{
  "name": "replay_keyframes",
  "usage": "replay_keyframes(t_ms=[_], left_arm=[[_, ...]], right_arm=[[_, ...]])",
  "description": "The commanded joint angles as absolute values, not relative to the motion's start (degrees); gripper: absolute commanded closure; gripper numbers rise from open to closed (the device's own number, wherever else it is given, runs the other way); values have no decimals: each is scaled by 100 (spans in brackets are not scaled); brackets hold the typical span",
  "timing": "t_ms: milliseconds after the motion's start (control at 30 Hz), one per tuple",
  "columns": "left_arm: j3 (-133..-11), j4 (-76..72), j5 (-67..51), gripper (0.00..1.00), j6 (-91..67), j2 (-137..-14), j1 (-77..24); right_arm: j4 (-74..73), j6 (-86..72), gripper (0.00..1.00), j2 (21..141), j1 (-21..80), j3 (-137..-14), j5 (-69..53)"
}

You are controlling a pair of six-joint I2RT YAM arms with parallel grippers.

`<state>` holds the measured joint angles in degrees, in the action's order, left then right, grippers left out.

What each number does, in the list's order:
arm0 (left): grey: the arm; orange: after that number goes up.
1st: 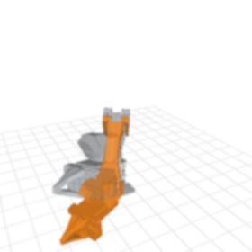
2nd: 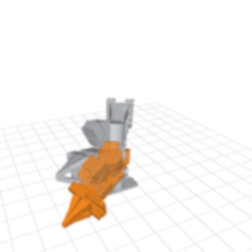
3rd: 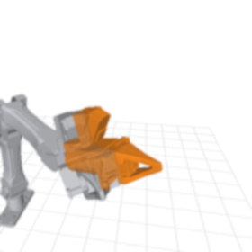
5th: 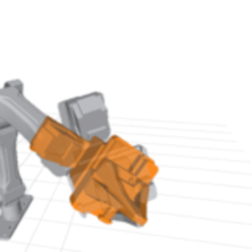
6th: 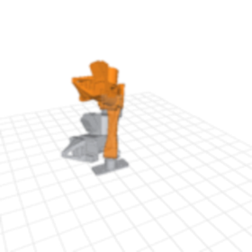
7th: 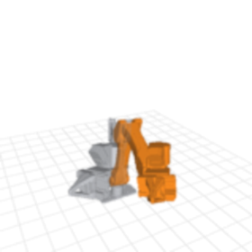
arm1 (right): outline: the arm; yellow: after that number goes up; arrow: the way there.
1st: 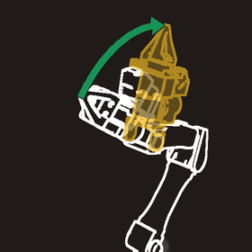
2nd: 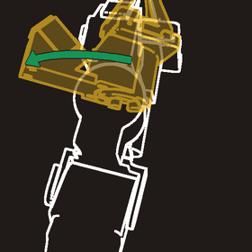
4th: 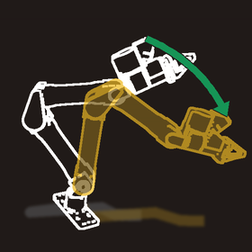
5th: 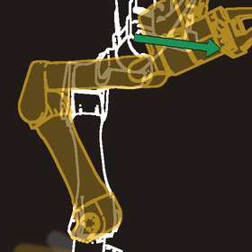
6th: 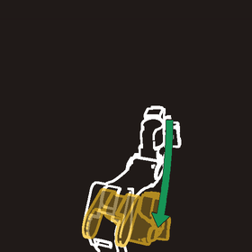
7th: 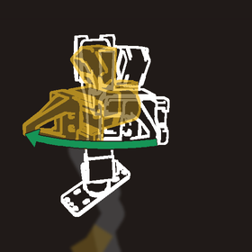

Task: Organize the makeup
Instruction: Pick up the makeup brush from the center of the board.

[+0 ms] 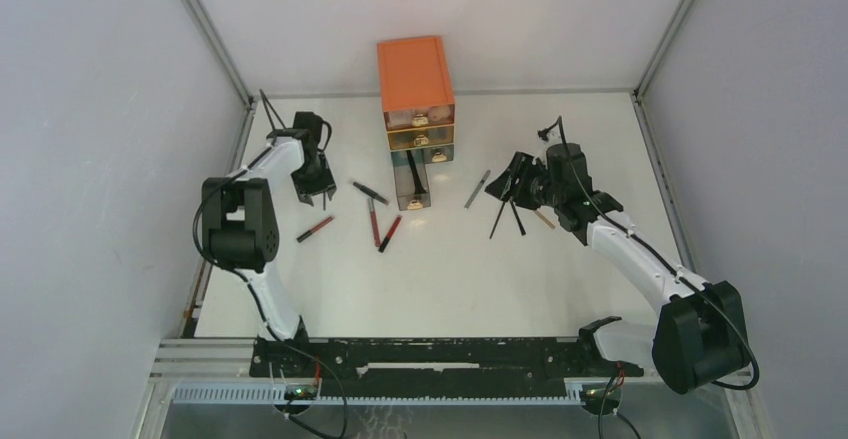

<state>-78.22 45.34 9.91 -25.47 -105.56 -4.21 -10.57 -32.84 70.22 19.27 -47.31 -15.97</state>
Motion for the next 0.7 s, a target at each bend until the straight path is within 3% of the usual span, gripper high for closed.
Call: replay_keyframes(t_ms=[0,367,667], left_arm=[[-8551,4556,815,51,-2028,-11053,-244],[-9193,4854,438,61,-1677,-11917,32],[-10550,5549,450,61,-1587,-12735,35]], right_arm=[[-983,-3217,40,6873,1933,-4940,-1543],[-1016,-3239,40,6869,1926,-4939,-1538],[-1020,-3278,40,6843,1951,-4939,-1514]])
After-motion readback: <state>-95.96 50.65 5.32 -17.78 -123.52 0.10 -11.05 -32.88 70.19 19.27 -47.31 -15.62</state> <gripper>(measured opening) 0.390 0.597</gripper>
